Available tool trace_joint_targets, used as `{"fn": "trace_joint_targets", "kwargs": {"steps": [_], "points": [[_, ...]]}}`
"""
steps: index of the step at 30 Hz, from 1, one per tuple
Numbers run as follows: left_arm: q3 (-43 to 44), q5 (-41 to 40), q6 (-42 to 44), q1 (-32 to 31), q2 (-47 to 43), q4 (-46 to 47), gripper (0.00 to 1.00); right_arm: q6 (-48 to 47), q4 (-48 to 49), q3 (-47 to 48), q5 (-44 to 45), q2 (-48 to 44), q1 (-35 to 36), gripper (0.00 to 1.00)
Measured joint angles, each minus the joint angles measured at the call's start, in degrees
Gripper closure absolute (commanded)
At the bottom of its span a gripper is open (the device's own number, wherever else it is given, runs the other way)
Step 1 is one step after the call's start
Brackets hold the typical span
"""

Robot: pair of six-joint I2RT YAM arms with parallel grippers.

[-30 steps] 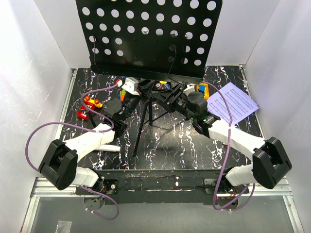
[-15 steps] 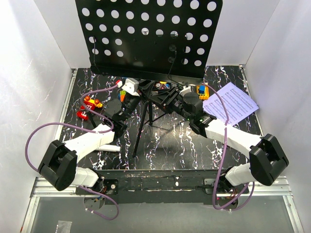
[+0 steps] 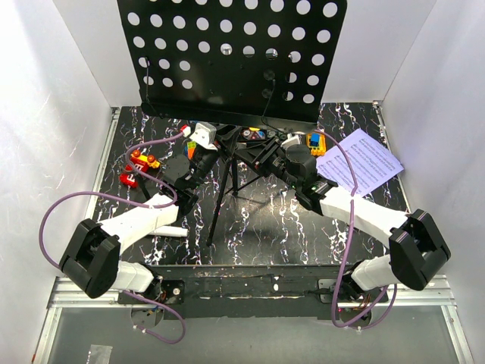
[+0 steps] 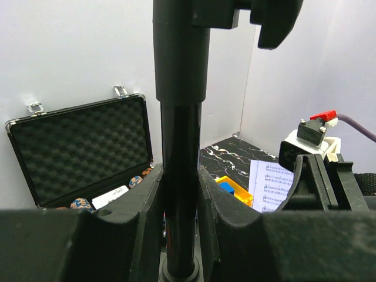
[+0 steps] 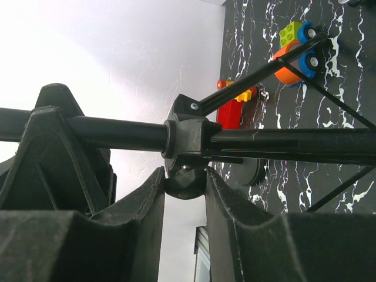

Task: Pack up the instrument practice props

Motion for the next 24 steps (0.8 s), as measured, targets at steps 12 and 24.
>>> {"fn": "trace_joint_targets", "kwargs": {"steps": [12,24], "points": [[-0.04,0.04,-0.02,0.00,-0.26,-0.37,1.00,-7.50,2.93,-1.22,1.95,-0.31,1.22,0.99],[-0.15,0.11,-0.11,-0.04,-0.35,-0.35,1.00,-38.97,8.52,-2.03,12.83,-0.66,7.58,0.99]]}}
